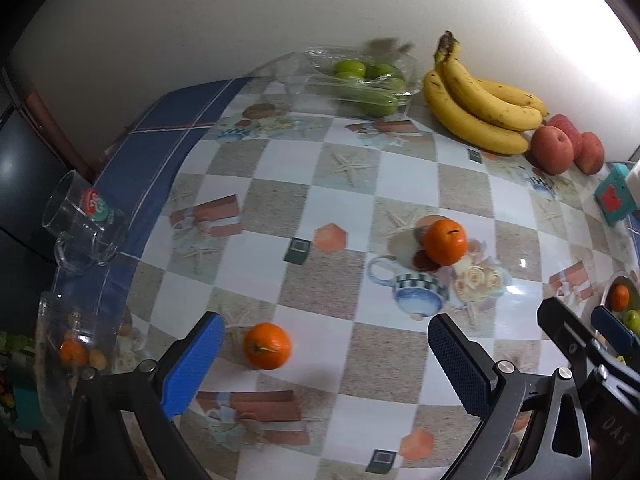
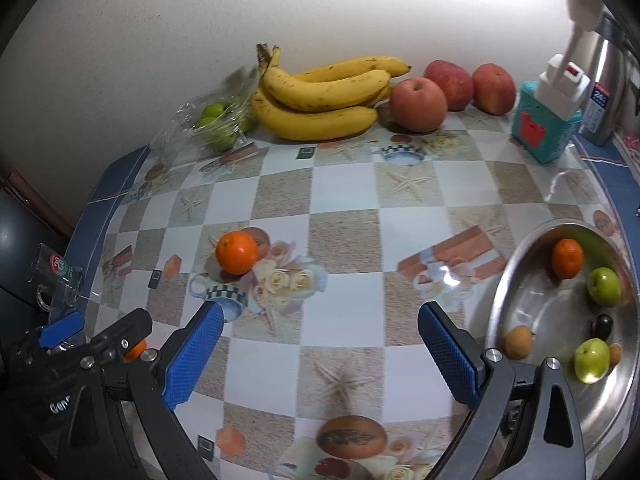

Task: Organize fruits
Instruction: 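Grasp an orange with the left gripper while the right gripper grasps another orange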

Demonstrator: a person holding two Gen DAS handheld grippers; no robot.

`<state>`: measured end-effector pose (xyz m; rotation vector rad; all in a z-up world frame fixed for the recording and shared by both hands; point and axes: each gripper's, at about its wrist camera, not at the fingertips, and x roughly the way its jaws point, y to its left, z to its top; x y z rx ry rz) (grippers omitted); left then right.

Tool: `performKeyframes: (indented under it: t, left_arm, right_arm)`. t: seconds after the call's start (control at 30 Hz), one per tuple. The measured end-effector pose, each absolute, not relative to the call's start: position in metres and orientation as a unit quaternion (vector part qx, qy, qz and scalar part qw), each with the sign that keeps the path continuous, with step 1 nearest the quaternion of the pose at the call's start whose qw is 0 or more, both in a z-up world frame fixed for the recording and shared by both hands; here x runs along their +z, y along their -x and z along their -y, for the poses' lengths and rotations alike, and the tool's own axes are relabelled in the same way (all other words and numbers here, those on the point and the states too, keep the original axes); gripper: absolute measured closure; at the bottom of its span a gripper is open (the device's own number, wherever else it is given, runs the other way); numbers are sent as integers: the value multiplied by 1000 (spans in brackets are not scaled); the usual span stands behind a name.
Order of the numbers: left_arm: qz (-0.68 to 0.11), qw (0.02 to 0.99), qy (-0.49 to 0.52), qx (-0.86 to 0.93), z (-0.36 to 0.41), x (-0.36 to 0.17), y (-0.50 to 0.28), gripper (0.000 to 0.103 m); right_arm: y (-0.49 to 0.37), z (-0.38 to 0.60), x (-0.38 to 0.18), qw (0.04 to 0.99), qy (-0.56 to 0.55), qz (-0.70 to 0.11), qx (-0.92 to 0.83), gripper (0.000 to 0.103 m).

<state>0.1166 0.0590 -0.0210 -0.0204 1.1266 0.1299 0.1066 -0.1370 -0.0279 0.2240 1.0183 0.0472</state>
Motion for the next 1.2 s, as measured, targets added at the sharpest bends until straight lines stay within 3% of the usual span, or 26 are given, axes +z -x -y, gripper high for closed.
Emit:
performKeyframes:
  t: [0.8, 0.93, 1.13, 1.2]
  left_arm:
    - [-590, 803, 22, 84, -84, -61, -117, 1]
    - [-602, 793, 35, 88, -93, -72, -118, 7]
    - [-612, 783, 54, 95, -107, -83, -117, 12]
    - [-618, 778, 60, 96, -109, -88, -118, 24]
  right_arm:
    - [-161, 77, -14, 868, -45, -490, 66, 6]
    - [-169, 68, -22, 860, -33, -504, 66, 21]
    - [-176, 53, -33, 852, -17, -519, 70, 26]
    - [-178, 49, -37, 848, -12, -524, 71, 30]
